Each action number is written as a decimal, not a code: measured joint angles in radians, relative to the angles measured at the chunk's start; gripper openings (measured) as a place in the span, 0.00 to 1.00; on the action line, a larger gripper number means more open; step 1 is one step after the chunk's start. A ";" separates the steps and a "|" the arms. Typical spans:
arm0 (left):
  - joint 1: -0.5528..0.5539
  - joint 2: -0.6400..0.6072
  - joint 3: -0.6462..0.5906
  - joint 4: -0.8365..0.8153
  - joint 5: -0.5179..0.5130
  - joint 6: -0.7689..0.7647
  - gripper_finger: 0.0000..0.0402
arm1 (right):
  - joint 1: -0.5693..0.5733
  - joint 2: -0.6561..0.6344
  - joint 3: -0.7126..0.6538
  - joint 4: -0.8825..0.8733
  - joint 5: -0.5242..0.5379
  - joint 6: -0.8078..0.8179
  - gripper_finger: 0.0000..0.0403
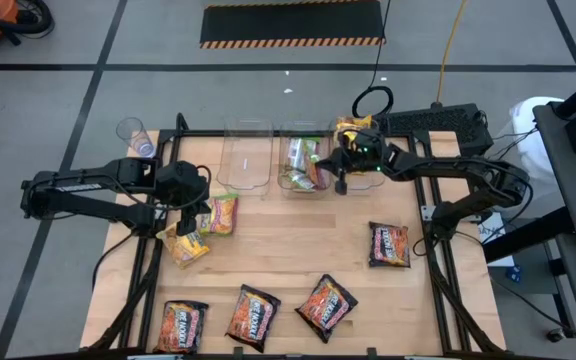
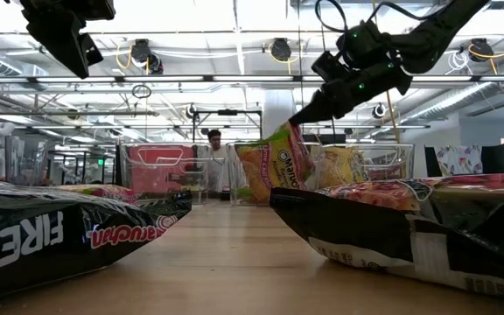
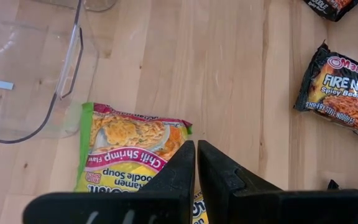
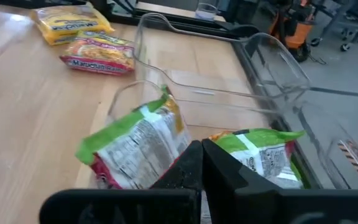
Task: Sort Maruchan noodles
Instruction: Put the green noodle pack into the center transparent bin
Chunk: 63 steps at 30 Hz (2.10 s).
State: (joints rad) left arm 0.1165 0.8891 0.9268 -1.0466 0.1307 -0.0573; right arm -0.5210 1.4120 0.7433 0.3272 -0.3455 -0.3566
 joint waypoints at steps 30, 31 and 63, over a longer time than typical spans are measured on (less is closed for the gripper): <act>0.000 0.000 0.000 0.002 0.000 -0.008 0.06 | 0.121 0.071 -0.008 -0.099 -0.052 -0.029 0.00; 0.000 0.000 0.000 0.002 0.000 -0.009 0.06 | 0.115 0.071 -0.008 -0.094 -0.050 -0.023 0.00; 0.000 0.000 0.000 0.003 0.000 -0.011 0.06 | 0.097 0.071 -0.008 -0.047 -0.018 0.111 0.11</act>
State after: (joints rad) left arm 0.1165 0.8894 0.9268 -1.0435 0.1303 -0.0685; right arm -0.4244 1.4826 0.7357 0.2806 -0.3639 -0.2453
